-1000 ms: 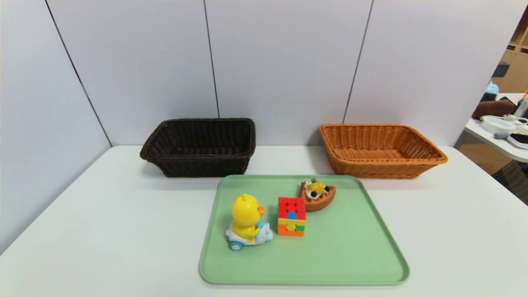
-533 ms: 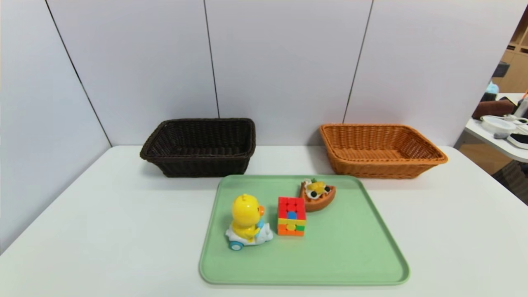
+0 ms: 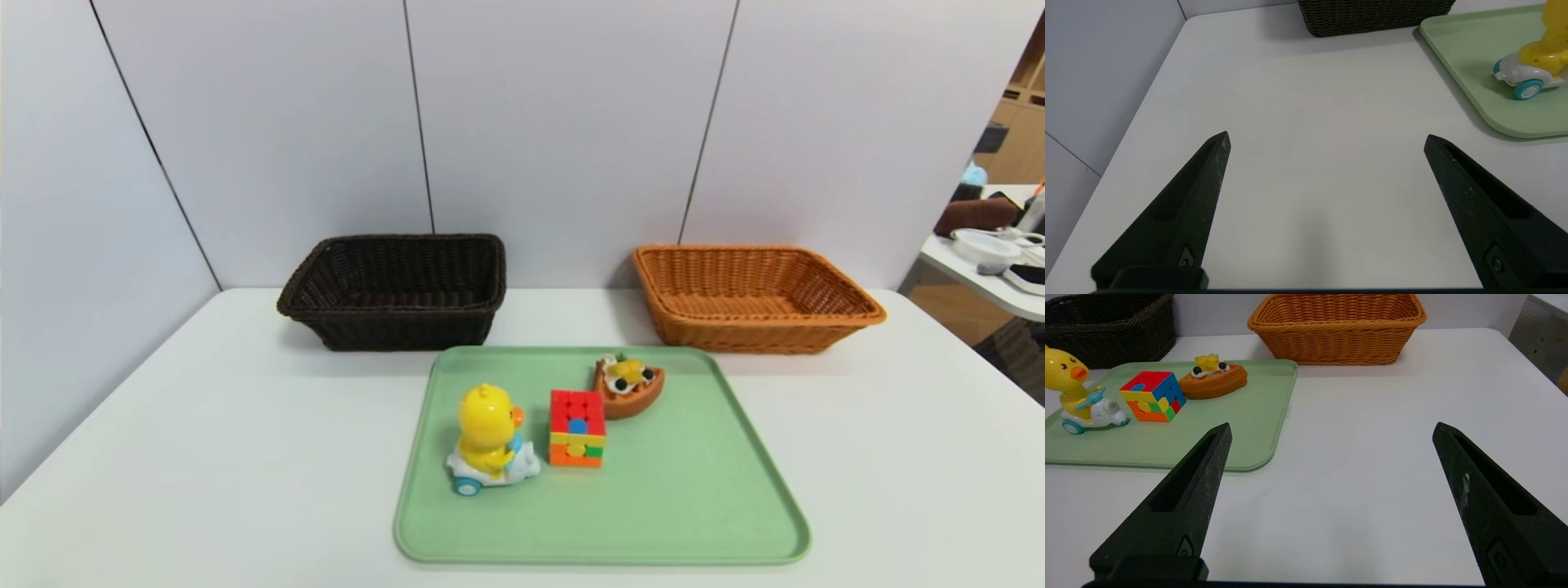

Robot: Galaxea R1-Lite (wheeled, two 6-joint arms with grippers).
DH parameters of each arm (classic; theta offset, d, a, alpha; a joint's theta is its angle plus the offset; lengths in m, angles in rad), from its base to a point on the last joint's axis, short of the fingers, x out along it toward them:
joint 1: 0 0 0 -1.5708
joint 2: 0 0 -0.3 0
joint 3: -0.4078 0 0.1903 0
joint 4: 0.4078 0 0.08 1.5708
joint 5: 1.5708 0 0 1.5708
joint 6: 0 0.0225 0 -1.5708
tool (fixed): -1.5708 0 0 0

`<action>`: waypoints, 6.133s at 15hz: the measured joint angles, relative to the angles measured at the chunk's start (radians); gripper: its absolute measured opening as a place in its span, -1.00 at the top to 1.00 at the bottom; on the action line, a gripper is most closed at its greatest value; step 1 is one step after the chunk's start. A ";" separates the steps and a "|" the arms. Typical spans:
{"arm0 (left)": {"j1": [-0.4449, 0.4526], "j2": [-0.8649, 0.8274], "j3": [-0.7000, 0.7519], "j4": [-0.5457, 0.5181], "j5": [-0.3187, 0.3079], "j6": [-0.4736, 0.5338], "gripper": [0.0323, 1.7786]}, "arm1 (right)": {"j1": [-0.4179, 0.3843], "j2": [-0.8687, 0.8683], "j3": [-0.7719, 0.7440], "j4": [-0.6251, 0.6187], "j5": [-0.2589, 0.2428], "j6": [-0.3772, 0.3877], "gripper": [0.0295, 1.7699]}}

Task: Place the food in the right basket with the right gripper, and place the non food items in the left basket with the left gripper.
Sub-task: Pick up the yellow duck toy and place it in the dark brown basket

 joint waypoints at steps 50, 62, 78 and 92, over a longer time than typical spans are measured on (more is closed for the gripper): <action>-0.239 1.474 -0.433 -0.487 -0.861 0.515 -0.90 | 0.091 0.844 -0.223 -0.079 0.255 -0.049 -0.92; -0.368 1.648 -0.565 -0.535 -0.892 0.465 -0.90 | 0.092 0.815 -0.217 -0.080 0.250 -0.048 -0.92; -0.463 1.784 -0.593 -0.695 -0.894 0.458 -0.90 | 0.091 0.774 -0.183 -0.076 0.246 -0.046 -0.92; -0.471 1.792 -0.597 -0.710 -0.894 0.458 0.16 | 0.091 0.752 -0.169 -0.077 0.245 -0.045 -0.92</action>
